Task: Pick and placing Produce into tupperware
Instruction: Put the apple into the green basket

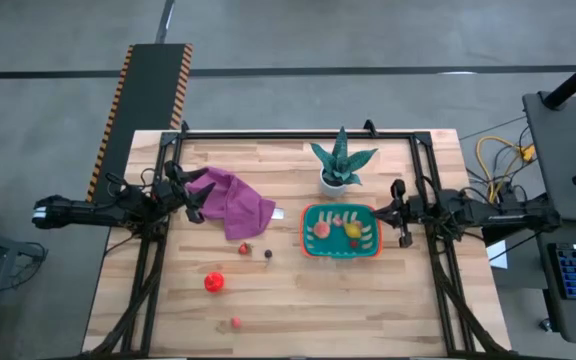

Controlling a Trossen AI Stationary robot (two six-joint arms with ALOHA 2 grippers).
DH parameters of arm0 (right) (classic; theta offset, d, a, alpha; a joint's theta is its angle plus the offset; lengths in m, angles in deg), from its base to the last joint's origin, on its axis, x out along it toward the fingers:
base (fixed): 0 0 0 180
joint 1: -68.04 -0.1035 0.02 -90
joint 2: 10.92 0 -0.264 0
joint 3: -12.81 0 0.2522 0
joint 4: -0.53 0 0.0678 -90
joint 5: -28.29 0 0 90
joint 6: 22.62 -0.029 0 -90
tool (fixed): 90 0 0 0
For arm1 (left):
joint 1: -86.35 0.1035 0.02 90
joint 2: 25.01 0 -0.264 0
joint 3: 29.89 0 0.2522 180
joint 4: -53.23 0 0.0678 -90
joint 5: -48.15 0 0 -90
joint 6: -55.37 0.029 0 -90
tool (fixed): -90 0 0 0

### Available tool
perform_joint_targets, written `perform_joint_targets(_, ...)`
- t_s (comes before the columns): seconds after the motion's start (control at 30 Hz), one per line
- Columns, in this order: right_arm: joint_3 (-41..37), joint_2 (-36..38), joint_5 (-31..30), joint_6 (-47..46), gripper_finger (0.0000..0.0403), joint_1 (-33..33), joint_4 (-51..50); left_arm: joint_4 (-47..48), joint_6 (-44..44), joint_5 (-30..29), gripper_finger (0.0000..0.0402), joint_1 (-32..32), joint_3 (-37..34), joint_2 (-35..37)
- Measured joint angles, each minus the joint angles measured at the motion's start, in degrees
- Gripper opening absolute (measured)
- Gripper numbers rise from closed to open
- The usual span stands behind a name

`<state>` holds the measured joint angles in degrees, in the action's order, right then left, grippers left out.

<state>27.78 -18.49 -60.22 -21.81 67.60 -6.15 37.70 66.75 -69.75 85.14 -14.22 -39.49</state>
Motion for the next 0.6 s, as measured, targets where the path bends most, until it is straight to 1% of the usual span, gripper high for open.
perform_joint_targets(0.13,-0.36,0.0,-0.02,-0.27,0.0008,0.01,-0.21,-0.13,1.62,0.0,0.0199,0.0,0.0,0.0)
perform_joint_targets(0.33,-0.44,0.02,-2.0,3.81,0.0008,0.83,-2.45,-0.16,1.44,0.0,0.0199,0.0,0.0,0.0)
perform_joint_targets(0.6,-0.69,0.04,-0.24,4.19,0.0008,4.18,-1.61,-0.08,1.05,0.02,0.0199,0.0,0.0,0.0)
